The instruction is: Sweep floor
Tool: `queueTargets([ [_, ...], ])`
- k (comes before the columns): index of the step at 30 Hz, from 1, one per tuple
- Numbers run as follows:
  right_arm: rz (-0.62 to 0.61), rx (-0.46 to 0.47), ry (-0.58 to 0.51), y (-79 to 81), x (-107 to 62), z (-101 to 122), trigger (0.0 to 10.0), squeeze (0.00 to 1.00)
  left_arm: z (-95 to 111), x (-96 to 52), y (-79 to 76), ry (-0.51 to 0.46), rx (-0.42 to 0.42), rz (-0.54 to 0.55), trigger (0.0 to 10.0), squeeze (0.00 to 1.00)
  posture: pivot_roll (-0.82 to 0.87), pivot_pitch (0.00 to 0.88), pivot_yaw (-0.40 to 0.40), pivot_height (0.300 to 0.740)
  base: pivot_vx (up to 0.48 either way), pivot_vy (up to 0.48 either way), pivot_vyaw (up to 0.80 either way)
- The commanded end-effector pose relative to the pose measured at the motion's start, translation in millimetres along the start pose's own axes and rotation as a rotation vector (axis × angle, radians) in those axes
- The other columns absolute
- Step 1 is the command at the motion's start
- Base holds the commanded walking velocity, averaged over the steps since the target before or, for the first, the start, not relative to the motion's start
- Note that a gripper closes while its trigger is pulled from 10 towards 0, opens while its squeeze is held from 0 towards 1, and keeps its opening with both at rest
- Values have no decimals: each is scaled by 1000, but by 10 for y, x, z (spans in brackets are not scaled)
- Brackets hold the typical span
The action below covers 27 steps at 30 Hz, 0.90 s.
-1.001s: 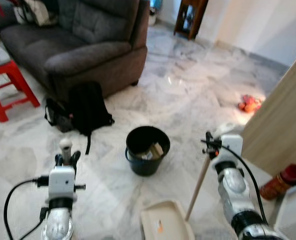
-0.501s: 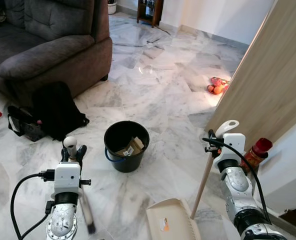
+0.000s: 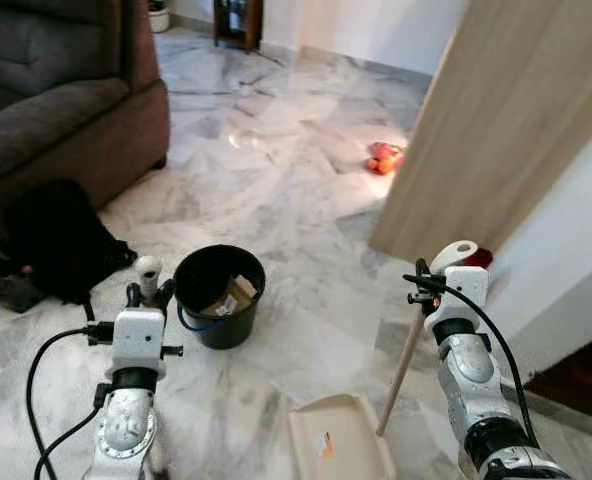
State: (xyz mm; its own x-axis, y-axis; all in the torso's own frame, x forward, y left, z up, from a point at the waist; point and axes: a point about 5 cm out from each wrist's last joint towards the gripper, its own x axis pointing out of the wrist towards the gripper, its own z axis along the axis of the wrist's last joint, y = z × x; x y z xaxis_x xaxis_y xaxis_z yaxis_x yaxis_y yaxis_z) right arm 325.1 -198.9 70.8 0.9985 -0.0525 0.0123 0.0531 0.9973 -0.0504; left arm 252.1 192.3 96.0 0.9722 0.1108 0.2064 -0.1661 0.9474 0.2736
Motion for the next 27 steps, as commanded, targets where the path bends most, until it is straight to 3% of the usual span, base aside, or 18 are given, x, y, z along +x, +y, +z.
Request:
queueTargets([
  [1,-26,-1,-28,-81,58,93,10000,0,47,47,-31,-32,6,-12,10000,0,113,16,-93,740,0,0,-800],
  [13,-29,-17,-36,-90,72,119,10000,0,40,79,-74,-41,-13,-8,10000,0,101,21,-113,740,0,0,-800],
  [27,-16,-9,-20,28,73,83,10000,0,48,-12,29,-46,17,13,10000,0,144,54,-112,740,0,-35,-800],
])
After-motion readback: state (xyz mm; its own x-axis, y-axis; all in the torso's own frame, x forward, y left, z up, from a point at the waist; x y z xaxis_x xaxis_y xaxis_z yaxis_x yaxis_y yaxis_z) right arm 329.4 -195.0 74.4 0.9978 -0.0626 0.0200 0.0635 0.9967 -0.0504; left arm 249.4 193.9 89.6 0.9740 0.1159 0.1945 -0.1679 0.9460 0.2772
